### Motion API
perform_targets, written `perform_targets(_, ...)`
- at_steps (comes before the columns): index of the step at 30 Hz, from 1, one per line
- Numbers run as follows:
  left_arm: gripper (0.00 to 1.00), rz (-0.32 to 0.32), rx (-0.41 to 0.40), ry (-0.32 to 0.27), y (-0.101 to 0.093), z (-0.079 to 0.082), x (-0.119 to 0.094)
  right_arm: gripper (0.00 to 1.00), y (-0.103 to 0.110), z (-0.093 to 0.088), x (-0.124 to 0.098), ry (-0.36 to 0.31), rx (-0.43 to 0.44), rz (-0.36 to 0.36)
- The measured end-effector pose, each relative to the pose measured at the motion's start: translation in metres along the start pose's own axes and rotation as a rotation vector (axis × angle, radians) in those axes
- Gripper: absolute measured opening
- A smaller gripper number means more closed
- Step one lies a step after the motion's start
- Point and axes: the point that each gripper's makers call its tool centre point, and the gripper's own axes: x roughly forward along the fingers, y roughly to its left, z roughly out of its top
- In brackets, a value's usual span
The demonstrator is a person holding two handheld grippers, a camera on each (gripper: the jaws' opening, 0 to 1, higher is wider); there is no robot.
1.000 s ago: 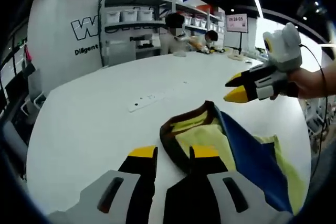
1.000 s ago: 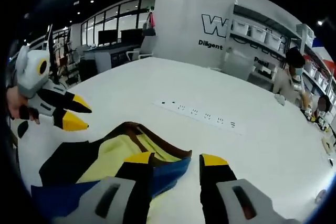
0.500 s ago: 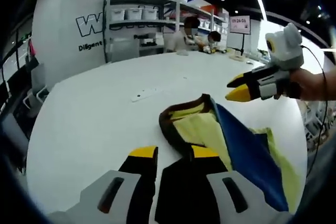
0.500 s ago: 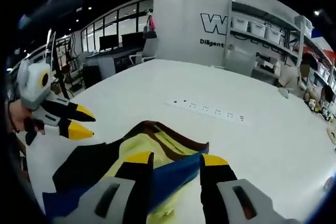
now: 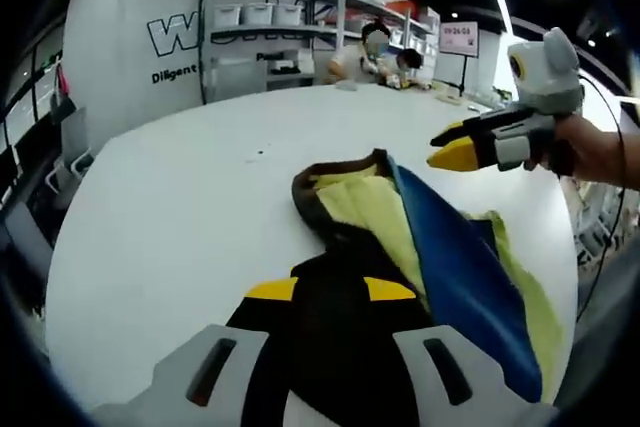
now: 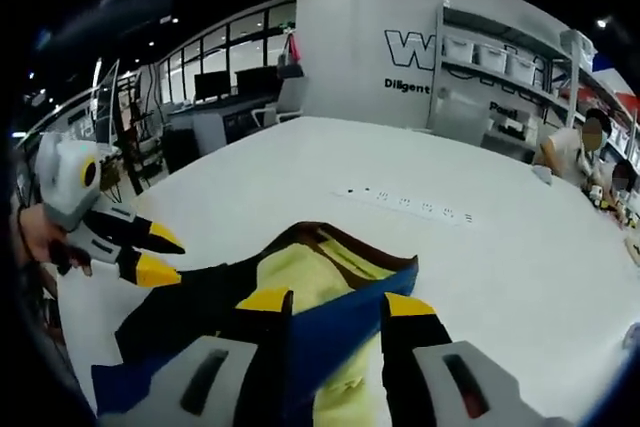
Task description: Fold the garment on the visible template until the final outline fits inside the template.
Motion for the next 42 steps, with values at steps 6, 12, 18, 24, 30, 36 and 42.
perform_targets(6, 0.23, -0.009, 0.022, 0.035, -0.006, -0.016, -0.008, 0.3, 0.011, -0.006, -0.005, 0.002, -0.001, 0.01)
perform_targets(12, 0.26, -0.037, 0.056, 0.076, -0.01, -0.034, -0.014, 0.31, 0.022, -0.015, -0.01, 0.015, 0.004, 0.032)
perform_targets(18, 0.27, -0.089, 0.059, 0.095, -0.021, -0.044, -0.02, 0.31, 0.035, -0.023, -0.016, 0.025, 0.033, 0.053)
perform_targets(24, 0.28, -0.097, 0.096, 0.121, -0.025, -0.053, -0.027, 0.31, 0.05, -0.031, -0.025, 0.028, 0.041, 0.079)
perform_targets(30, 0.31, -0.132, 0.161, 0.154, -0.036, -0.061, -0.03, 0.31, 0.066, -0.042, -0.032, 0.038, 0.048, 0.113)
perform_targets(36, 0.32, -0.133, 0.195, 0.165, -0.036, -0.064, -0.031, 0.32, 0.081, -0.044, -0.038, 0.043, 0.055, 0.144)
perform_targets(42, 0.3, -0.127, 0.192, 0.189, -0.034, -0.073, -0.031, 0.33, 0.111, -0.051, -0.046, 0.058, 0.009, 0.213)
